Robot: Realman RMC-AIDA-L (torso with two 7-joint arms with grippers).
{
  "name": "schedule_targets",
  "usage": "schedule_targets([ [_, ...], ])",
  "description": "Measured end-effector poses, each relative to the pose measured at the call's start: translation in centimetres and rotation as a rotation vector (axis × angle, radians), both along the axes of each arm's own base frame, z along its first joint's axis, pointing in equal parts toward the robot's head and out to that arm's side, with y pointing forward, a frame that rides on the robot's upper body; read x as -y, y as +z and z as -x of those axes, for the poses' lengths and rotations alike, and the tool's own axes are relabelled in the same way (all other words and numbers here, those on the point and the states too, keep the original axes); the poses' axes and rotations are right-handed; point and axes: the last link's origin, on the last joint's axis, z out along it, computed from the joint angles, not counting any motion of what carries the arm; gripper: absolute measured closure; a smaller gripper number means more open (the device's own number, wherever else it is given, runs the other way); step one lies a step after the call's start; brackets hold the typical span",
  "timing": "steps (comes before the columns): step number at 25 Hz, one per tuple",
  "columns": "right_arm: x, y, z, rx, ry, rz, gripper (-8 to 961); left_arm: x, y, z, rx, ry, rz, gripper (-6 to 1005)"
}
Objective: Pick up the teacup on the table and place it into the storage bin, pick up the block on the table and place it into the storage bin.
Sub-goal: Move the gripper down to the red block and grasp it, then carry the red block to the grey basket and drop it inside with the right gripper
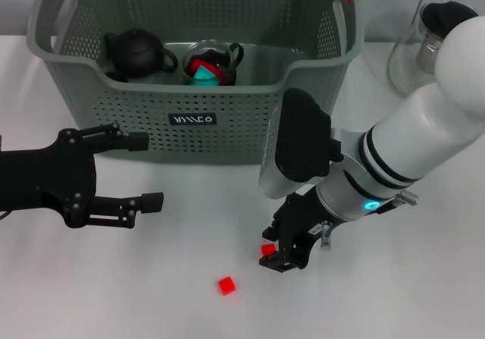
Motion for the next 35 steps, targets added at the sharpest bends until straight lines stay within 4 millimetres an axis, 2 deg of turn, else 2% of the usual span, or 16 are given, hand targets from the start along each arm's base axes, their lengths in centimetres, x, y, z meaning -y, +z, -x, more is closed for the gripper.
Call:
schedule_targets([
  [16, 0.26, -0.24, -0.16, 0.012, 0.003, 0.013, 527, -0.03, 0.0, 0.0, -0.001, 0.0, -0.001, 86],
  [27, 0.24, -0.26, -0.34, 0.02, -0.009, 0.011, 648, 0.12, 0.0, 0.16, -0.001, 0.006, -0.001, 87],
  [32, 0.17, 0.14, -0.01, 0.005, 0.003, 0.003, 830, 0.19, 0.01, 0.14, 0.002, 0.004, 0.001, 87],
  [35, 0.12, 0.58, 0.38, -0.01, 0.007, 0.002, 830, 0.2, 0.02, 0.14, 0.002, 0.004, 0.001, 88],
])
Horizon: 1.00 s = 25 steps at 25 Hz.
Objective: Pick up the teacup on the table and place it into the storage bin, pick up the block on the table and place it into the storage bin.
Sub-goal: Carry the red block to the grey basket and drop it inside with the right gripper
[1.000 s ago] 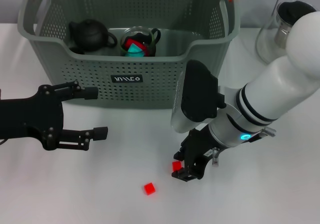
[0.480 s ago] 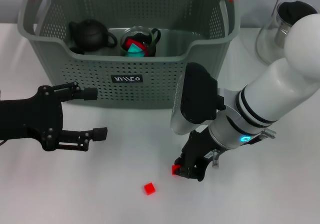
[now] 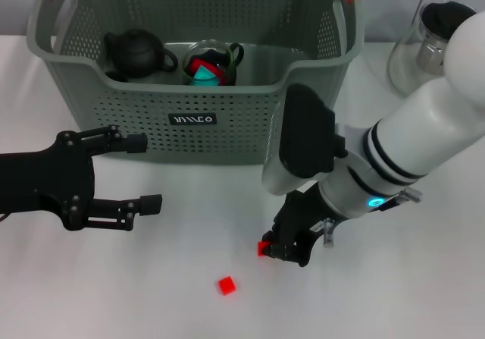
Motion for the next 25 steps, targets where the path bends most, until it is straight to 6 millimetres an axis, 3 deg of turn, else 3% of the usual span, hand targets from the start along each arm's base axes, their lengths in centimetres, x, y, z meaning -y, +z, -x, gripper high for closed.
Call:
schedule_targets([
  [3, -0.2, 1.0, 0.6, -0.032, -0.004, -0.003, 829, 0.0, 0.0, 0.0, 0.001, 0.002, -0.001, 88],
  [6, -0.6, 3.4, 1.8, -0.103, -0.009, -0.015, 831, 0.1, 0.1, 0.1, 0.002, 0.005, -0.004, 88],
  [10, -1.3, 8.0, 4.8, -0.265, 0.015, -0.076, 831, 0.3, 0.3, 0.5, -0.002, 0.015, -0.014, 88],
  [15, -3.5, 11.3, 8.7, -0.473, 0.069, -0.228, 831, 0.7, 0.6, 1.0, -0.001, 0.019, -0.045, 89],
  [18, -5.7, 11.6, 10.5, -0.555, 0.068, -0.335, 830, 0.7, 0.6, 1.0, -0.001, 0.021, -0.044, 89],
  [25, -9.8, 9.7, 10.3, -0.563, -0.03, -0.451, 830, 0.7, 0.6, 1.1, -0.003, 0.023, -0.043, 90],
])
